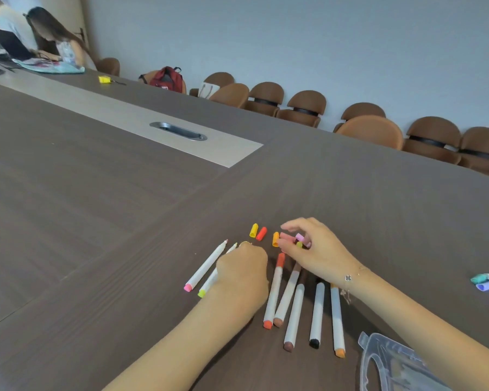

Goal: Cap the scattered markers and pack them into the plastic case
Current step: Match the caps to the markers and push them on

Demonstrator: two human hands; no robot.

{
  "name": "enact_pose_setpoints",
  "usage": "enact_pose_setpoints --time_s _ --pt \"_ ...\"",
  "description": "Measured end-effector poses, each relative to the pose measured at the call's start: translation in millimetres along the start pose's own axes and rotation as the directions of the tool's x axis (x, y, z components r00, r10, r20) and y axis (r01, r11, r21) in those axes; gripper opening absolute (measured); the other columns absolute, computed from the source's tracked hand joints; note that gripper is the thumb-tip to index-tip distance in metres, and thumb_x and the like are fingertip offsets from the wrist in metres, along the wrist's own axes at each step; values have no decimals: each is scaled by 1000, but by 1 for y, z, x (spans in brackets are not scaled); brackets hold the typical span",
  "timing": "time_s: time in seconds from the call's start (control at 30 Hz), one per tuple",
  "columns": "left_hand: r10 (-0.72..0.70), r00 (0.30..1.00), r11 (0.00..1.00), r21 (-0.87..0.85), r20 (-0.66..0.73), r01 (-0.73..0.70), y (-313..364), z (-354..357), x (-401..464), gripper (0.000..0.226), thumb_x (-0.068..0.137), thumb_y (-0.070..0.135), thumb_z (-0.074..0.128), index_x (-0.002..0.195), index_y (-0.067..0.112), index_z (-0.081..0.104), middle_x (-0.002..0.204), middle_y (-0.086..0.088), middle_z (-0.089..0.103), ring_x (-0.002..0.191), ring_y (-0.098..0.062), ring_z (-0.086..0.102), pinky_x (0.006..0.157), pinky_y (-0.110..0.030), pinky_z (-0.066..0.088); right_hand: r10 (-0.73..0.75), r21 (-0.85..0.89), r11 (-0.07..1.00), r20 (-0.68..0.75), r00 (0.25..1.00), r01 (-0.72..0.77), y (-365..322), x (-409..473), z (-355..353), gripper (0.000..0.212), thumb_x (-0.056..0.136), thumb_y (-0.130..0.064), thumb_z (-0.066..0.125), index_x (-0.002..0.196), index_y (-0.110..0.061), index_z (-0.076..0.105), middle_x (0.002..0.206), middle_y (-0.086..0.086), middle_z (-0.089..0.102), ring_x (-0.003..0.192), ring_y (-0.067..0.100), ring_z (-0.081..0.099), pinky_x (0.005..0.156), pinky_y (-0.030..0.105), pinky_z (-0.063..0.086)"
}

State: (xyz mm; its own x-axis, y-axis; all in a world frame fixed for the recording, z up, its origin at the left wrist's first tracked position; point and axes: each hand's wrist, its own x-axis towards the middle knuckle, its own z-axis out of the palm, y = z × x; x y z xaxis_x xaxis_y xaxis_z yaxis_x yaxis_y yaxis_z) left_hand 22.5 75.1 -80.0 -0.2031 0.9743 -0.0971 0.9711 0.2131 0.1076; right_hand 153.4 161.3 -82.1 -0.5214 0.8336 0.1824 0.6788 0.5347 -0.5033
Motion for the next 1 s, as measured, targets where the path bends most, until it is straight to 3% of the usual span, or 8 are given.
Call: enact_pose_setpoints --time_s 0.13,0.27,0.33,0.43,0.57,0.7,0.87,1.0 --pt "-14 999 1000 8 -37 14 9 9 1 31 95 15 52 126 9 51 125 -6 50 110 -20 58 59 -21 37 -3 -158 987 -40 999 -3 -14 36 2 29 90 -40 58 105 -17 68 100 -3 64 92 3 50 75 15 41" --pt "-40 999 997 -61 2 40 16 12 1 30 96 8 46 124 6 54 122 -8 54 109 -24 60 82 -28 49 62 -174 984 216 974 -24 -22 64 17 42 80 -44 69 115 -20 65 109 1 63 104 12 56 80 22 43" --pt "-62 997 993 -101 42 66 15 11 3 28 95 11 47 120 6 57 102 -9 56 94 -22 61 71 -24 49 59 -173 985 265 962 -12 -20 69 23 40 82 -35 70 119 -22 62 113 2 62 107 15 56 78 21 44" --pt "-67 996 981 -180 59 76 7 5 7 28 93 17 44 111 3 58 71 -3 36 77 -20 58 53 -23 36 29 -141 990 198 980 -1 -13 68 28 33 85 -25 69 116 -20 62 111 1 63 99 10 54 66 13 42" --pt "7 999 942 -336 46 9 -9 -5 12 29 97 25 41 113 2 52 77 -4 47 83 -27 57 66 -32 45 23 27 999 116 993 -26 -1 61 25 16 89 -27 62 99 -17 70 96 -2 67 86 10 59 72 20 47" --pt "122 978 660 -749 171 48 -15 -14 17 28 101 28 38 96 7 55 95 -5 71 59 -7 55 52 -17 41 286 567 789 -1 958 -235 5 47 7 27 94 -32 55 94 -8 69 94 14 71 83 17 70 76 29 59" --pt "170 967 226 -962 192 151 -8 -19 14 16 99 22 47 91 16 59 81 -2 67 70 -9 66 72 -26 59 435 893 370 79 897 -257 -3 23 -15 24 95 -22 54 99 0 62 91 13 72 78 20 73 59 24 57" --pt "214 952 154 -970 218 187 -6 -19 11 16 98 19 48 93 13 62 74 -5 61 64 -11 59 74 -26 57 427 928 272 120 896 -254 -12 15 -16 21 98 -20 48 103 -2 59 98 11 72 81 20 73 56 24 56"
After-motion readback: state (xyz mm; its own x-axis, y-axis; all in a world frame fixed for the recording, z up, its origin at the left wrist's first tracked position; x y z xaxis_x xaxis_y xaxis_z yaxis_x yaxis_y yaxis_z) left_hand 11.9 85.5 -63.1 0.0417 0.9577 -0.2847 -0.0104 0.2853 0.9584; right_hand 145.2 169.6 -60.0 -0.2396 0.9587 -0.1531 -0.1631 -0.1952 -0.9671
